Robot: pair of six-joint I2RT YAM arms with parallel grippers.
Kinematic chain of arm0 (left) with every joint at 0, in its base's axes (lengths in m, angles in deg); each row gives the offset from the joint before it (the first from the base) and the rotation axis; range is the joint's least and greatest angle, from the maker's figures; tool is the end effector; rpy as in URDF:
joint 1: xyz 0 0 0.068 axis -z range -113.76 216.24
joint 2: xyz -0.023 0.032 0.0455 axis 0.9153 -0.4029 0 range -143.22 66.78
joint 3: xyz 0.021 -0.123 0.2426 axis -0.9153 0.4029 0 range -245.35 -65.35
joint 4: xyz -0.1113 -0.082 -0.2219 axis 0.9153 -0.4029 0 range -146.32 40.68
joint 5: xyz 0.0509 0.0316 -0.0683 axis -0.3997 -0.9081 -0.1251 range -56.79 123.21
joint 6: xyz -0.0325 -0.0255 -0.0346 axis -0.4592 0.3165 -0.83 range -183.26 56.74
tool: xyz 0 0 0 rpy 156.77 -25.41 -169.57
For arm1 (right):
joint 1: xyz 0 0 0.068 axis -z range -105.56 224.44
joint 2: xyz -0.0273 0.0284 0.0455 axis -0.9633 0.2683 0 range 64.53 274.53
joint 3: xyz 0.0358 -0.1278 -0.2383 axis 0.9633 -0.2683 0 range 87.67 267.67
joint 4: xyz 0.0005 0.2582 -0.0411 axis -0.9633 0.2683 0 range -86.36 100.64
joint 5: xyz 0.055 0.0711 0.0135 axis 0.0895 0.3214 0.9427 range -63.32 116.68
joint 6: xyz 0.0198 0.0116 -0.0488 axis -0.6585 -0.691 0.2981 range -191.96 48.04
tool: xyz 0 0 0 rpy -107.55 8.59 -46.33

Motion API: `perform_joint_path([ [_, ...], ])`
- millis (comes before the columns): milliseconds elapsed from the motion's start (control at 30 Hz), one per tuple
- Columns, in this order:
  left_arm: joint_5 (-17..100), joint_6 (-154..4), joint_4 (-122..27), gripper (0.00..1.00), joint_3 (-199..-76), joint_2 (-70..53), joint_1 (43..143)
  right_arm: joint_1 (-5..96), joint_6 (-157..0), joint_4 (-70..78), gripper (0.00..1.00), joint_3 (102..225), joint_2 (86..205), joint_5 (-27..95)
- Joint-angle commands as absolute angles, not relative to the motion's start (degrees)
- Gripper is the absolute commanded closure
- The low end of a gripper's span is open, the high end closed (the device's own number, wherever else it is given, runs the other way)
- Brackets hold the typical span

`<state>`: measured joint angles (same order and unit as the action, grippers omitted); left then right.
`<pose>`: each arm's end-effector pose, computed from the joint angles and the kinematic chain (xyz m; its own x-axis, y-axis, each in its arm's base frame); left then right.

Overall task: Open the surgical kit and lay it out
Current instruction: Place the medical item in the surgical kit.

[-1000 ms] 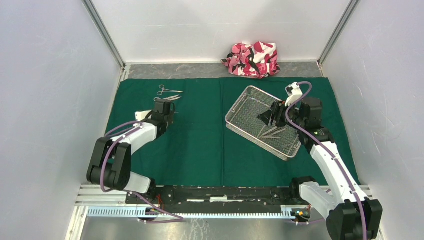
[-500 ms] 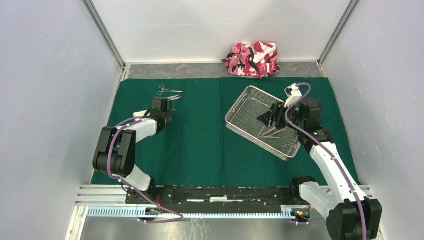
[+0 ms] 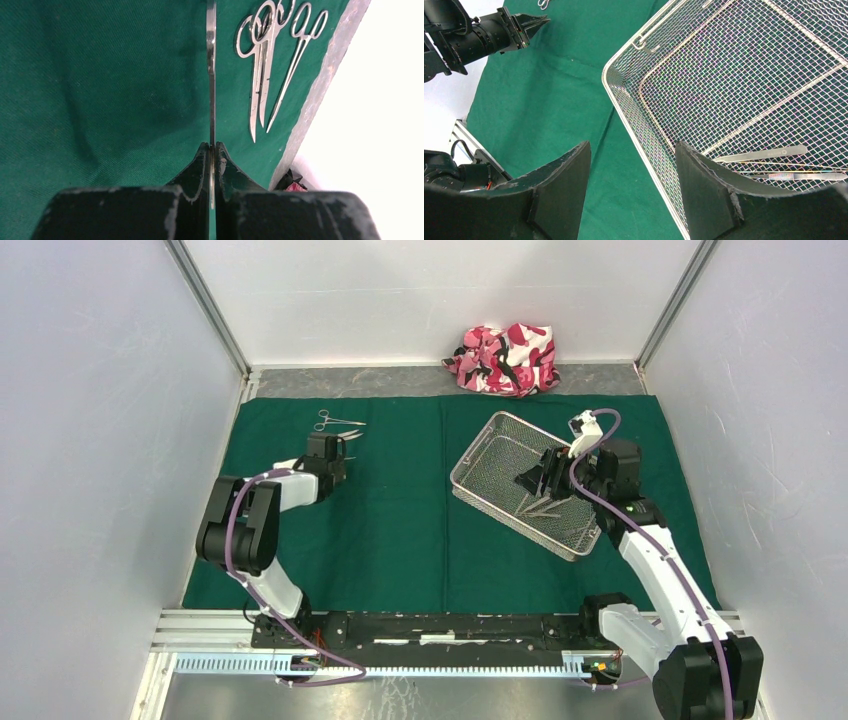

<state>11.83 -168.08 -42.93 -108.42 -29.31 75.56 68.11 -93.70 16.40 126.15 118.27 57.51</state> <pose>0.3147 -0.0384 0.1385 0.2766 -0.9576 -0.0807 -0.6689 -0.1315 -0.7316 0.2051 0.0411 0.2706 -0.6352 0.2494 -0.7310 -0.3329 0.7656 0.5505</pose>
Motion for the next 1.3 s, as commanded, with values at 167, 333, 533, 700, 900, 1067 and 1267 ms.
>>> perform_joint_path([
  [167,11.47,-170.41,-37.69,0.95,-109.44,-32.01,75.08,68.13,-93.98,13.58,0.32,125.9,118.0,57.1],
  [333,13.46,-170.66,-37.1,0.89,-109.42,-33.07,75.03,68.16,-94.04,13.64,0.31,125.78,118.05,57.22],
  [533,13.62,-171.52,-38.38,0.78,-108.62,-31.93,75.03,68.13,-94.12,13.59,0.31,125.72,117.84,57.32],
  [700,14.18,-172.4,-39.3,0.7,-108.66,-31.99,75.03,68.15,-94.46,13.4,0.31,125.63,117.8,57.7],
  [900,14.52,-171.34,-40.28,0.65,-108.59,-31.07,75.03,68.18,-94.74,13.62,0.31,125.68,116.92,57.74],
  [1067,14.77,-168.57,-41.85,0.55,-108.0,-27.65,75.03,68.13,-94.56,13.88,0.32,125.92,116.87,57.54],
  [1267,16.19,-158.66,-46.47,0.37,-107.28,-15.72,75.03,68.15,-89.86,18.7,0.31,127.18,116.48,52.37],
])
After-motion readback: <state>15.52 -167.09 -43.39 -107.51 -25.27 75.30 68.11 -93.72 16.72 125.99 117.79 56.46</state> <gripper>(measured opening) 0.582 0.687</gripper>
